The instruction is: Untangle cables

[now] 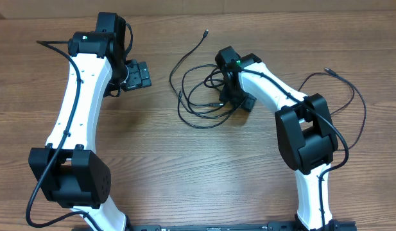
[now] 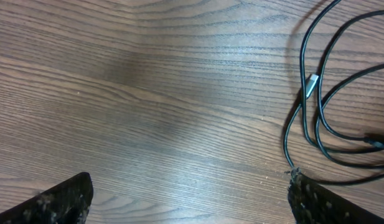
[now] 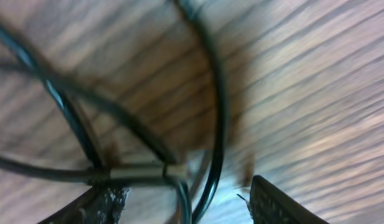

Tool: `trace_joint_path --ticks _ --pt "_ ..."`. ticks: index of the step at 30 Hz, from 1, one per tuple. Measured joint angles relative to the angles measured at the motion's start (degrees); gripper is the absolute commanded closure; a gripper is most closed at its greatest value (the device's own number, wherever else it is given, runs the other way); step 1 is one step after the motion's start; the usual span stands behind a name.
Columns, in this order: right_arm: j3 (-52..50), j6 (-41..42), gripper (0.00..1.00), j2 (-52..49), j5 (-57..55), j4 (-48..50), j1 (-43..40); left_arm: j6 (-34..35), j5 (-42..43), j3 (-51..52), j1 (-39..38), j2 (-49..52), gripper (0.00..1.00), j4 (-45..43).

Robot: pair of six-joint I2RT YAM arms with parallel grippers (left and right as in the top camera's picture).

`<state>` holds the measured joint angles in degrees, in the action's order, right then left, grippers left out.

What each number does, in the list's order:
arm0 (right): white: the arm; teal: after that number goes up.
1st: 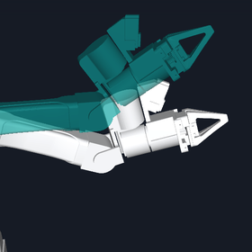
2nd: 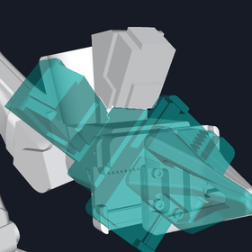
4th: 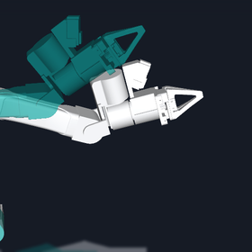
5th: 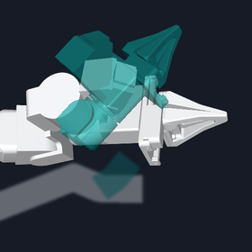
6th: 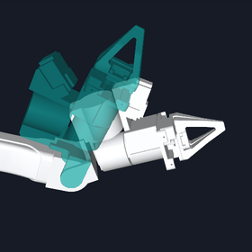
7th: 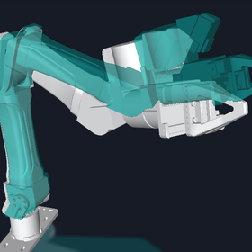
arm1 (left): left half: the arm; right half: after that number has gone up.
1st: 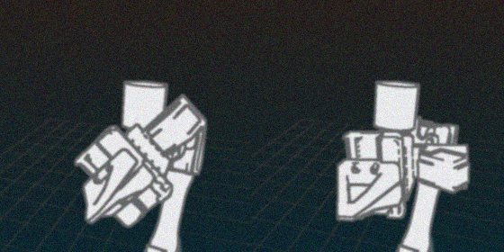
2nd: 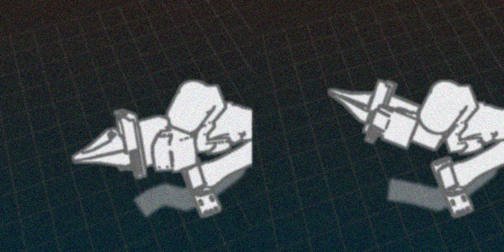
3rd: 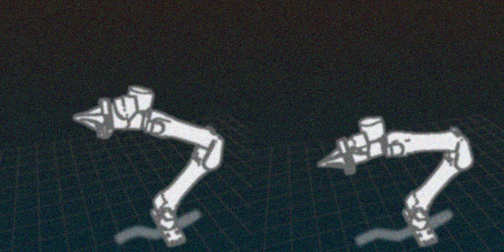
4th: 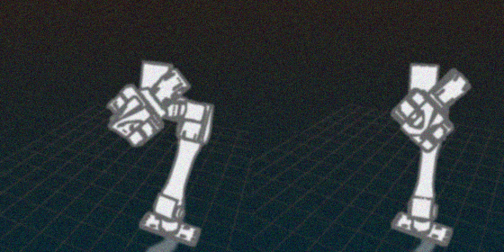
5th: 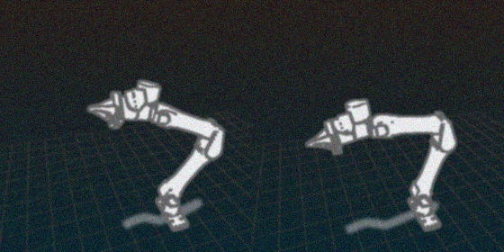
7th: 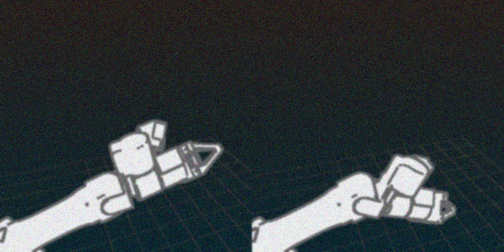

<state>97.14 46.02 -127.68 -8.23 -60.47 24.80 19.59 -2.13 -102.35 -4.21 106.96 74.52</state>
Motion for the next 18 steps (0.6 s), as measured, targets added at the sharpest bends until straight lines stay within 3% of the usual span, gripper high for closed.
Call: trace_joint_path --ticks 9,15,18 --pt "1.9 -8.6 0.36 0.3 5.0 2.1 3.7 0.0 0.0 0.0 0.0 0.0 0.0 0.0" --pt "2.0 -11.6 0.3 0.3 5.4 5.1 6.2 0.0 0.0 0.0 0.0 0.0 0.0 0.0" --pt "1.9 -12.1 0.35 0.3 5.4 5.7 6.1 0.0 0.0 0.0 0.0 0.0 0.0 0.0"
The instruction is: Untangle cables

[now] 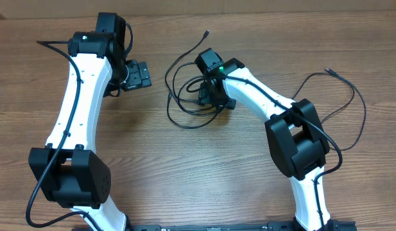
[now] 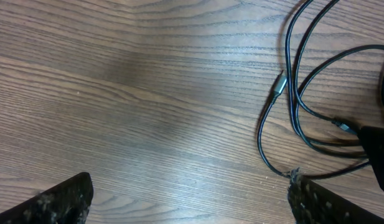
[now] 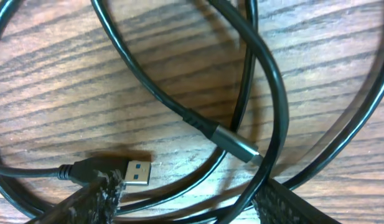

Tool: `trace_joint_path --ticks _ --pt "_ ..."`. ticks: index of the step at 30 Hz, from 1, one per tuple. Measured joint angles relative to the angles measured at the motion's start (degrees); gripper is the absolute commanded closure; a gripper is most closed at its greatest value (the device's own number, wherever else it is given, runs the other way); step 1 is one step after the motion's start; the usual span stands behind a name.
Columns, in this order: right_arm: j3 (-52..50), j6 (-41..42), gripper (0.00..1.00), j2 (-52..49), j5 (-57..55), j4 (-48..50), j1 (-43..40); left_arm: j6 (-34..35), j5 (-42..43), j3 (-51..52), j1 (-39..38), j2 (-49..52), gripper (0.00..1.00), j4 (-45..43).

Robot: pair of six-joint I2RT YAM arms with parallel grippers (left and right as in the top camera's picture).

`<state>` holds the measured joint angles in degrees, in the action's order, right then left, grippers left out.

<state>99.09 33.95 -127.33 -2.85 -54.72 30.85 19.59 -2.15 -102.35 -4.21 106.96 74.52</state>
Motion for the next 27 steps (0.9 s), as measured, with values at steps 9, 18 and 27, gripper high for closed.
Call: trace_joint_path --ticks 9,18,27 --pt "0.0 -2.1 0.71 0.0 0.4 0.5 -0.1 0.0 0.0 0.0 0.0 0.0 0.0 0.0" --pt "0.0 -9.7 0.79 0.0 14.1 4.7 0.0 0.0 0.0 0.0 0.0 0.0 0.0 0.0" --pt "0.0 -21.2 0.66 0.0 25.3 6.3 2.3 0.0 0.0 0.0 0.0 0.0 0.0 0.0"
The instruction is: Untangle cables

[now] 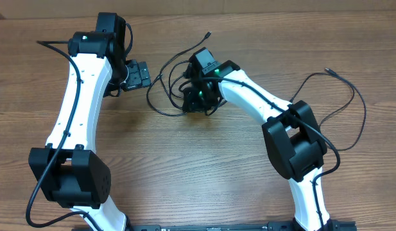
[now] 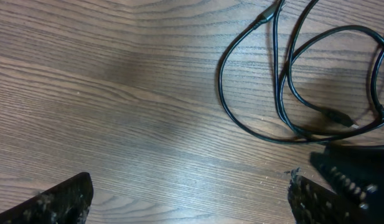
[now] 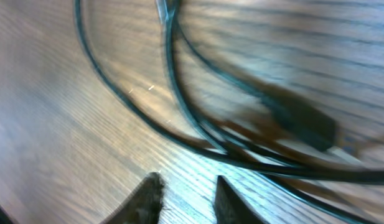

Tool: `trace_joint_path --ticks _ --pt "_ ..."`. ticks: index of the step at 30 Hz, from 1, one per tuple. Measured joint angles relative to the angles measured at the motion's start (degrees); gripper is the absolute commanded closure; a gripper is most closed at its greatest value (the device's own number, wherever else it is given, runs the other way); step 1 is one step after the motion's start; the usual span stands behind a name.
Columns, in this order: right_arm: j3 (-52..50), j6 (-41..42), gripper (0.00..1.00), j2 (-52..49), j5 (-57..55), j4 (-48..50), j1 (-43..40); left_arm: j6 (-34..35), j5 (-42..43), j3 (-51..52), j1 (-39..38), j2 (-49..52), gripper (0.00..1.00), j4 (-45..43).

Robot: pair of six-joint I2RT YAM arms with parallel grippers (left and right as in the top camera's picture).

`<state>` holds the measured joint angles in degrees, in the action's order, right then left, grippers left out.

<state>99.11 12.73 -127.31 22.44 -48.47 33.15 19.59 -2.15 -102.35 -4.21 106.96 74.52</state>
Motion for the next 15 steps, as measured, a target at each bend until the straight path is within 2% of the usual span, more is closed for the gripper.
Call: trace_joint_path --ticks 3,7,10,13,15 --pt "0.0 -1.3 0.65 0.1 -1.5 -0.1 0.6 0.0 0.0 0.0 0.0 0.0 0.0 0.0" --pt "0.0 -0.7 0.47 0.1 -7.0 0.9 0.3 0.0 0.0 0.0 0.0 0.0 0.0 0.0" --pt "0.0 0.8 0.46 0.1 -10.5 7.0 -0.7 0.0 0.0 0.0 0.0 0.0 0.0 0.0" --pt "0.1 1.6 0.52 0.1 -12.5 13.3 -2.8 0.0 0.0 0.0 0.0 0.0 0.0 0.0" --pt "0.1 2.4 0.51 0.1 -13.4 15.4 -4.3 0.0 0.0 0.0 0.0 0.0 0.0 0.0"
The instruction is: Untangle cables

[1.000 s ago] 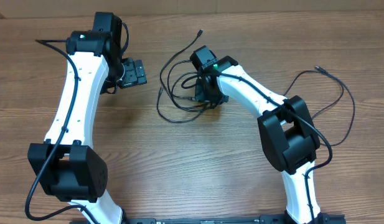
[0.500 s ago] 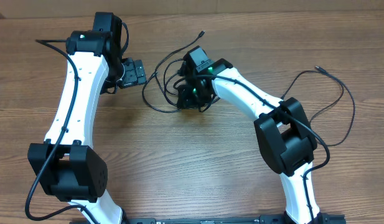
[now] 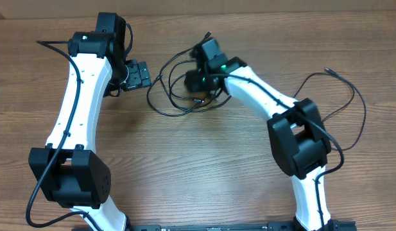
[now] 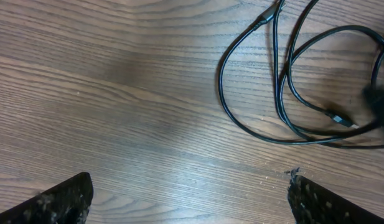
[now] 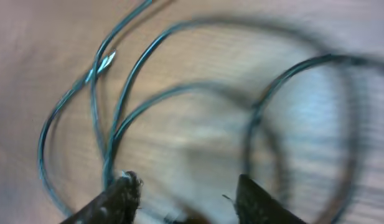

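A tangle of thin black cables [image 3: 150, 99] lies at the far middle of the wooden table [image 3: 204, 167]. My right gripper [image 3: 196, 80] hovers over its far side, open, fingers partly apart; the right wrist view is blurred and shows cable loops [image 5: 125, 99] and a metal plug tip [image 5: 107, 60] beyond the gripper [image 5: 184, 183]. My left gripper [image 3: 145, 75] is just left of the tangle, wide open [image 4: 188, 199] over bare wood. The left wrist view has the cable loop [image 4: 220, 74] and a small connector [image 4: 341, 119] lying flat.
Another black cable [image 3: 363, 115] curves along the right side of the table, its tip near the far right. The right arm's white links [image 3: 262, 96] reach across the table toward the tangle. The left arm [image 3: 79, 96] stands along the left side.
My right gripper has moved from the middle of the tangle toward its far side, and its fingers stand wider apart. The cables lie almost as before. The left arm is unchanged.
The right gripper was first at the right of the tangle, which lay in mid-table. At each later moment it was further left and the tangle had shifted left with it, one loop reaching near the still, open left gripper. Now it is at the far side.
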Tool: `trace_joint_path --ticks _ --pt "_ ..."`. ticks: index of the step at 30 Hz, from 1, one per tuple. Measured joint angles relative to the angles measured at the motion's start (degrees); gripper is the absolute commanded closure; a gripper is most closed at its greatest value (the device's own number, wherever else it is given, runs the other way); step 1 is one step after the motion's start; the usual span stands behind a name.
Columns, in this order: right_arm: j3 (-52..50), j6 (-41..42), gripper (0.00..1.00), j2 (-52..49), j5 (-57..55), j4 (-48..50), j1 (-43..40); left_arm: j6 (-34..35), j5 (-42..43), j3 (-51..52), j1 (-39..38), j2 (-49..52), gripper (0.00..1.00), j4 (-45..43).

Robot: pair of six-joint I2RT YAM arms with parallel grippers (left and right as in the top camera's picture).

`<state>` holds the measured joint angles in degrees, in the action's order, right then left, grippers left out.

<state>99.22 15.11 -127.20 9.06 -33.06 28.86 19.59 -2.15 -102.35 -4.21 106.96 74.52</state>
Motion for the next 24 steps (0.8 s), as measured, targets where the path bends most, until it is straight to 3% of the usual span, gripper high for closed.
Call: trace_joint_path --ticks 15,20,24 --pt "0.0 4.3 0.54 -1.4 -11.1 6.1 -4.1 0.0 0.0 0.0 0.0 0.0 0.0 0.0" --pt "-0.2 4.5 0.64 -4.5 -12.5 6.0 -4.1 0.0 0.0 0.0 0.0 0.0 0.0 0.0" --pt "-0.5 4.4 0.67 -5.0 -12.7 4.0 -4.1 0.0 0.0 0.0 0.0 0.0 0.0 0.0"
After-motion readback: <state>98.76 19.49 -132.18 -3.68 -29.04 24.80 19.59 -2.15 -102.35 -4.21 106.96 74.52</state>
